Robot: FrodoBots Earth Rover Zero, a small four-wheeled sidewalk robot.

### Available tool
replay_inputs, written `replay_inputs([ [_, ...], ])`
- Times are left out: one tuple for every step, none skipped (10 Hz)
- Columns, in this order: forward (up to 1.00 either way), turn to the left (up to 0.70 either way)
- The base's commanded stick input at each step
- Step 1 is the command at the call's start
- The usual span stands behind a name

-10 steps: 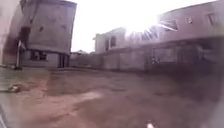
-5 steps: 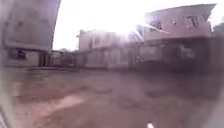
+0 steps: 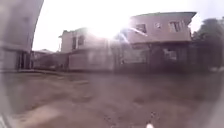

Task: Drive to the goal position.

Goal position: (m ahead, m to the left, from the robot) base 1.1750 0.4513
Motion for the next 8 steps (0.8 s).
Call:
replay_inputs([
  [0.70, -0.32],
  [0.70, -0.17],
  [0.70, 0.03],
  [0.70, 0.03],
  [0.70, 0.03],
  [0.70, 0.03],
  [0.70, 0.03],
  [0.70, 0.03],
])
